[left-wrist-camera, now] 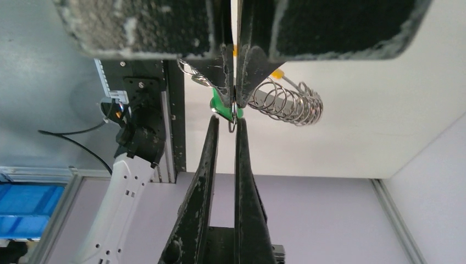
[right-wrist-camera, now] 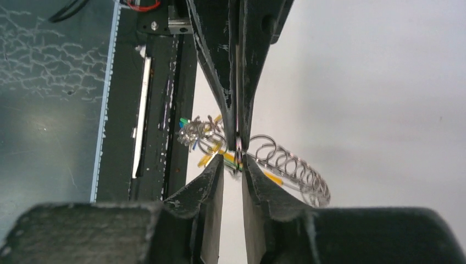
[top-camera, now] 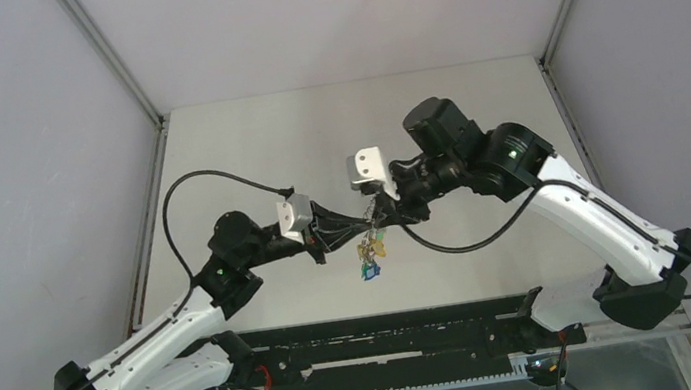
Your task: Put the keys on the keyring
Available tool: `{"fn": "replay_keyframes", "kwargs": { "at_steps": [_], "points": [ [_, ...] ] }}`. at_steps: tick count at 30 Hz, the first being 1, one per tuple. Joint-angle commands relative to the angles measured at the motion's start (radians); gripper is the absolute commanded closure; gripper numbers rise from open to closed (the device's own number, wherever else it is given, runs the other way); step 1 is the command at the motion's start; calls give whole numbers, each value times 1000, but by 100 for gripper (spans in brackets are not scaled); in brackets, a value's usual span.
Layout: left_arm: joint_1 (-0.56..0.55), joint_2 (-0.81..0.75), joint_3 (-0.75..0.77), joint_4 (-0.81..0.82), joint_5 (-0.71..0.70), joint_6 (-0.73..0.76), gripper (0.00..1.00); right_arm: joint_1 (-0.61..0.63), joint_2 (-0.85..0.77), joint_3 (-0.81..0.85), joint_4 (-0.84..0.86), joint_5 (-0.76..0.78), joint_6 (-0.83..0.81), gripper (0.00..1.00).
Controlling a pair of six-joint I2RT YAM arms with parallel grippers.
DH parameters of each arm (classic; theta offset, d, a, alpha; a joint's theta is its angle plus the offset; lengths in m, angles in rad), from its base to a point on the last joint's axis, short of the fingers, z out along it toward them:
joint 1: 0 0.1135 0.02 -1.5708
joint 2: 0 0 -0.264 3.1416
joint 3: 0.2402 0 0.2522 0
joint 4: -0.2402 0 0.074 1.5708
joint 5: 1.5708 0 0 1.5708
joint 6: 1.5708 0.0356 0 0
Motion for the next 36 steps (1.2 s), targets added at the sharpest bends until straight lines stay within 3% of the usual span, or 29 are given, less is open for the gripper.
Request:
{"fn": "replay_keyframes", "kwargs": {
  "at_steps": [1,8,14,27,36],
  "points": [
    [0,-47,-19,151,-77,-4,100,-82,-136,-105,227,-159,103,80],
    [0,-72,-71,247,-126,-28,100,-202,-232,-299,510,-322,327,75],
    [0,-72,-68,250,-124,-27,100,-216,-215,-344,616,-385,434,73],
    [0,-74,-63,258,-131,-28,100,-215,-177,-346,639,-407,469,76],
    [0,-69,-60,268,-135,-33,100,-216,-171,-346,617,-407,460,84]
  ]
}}
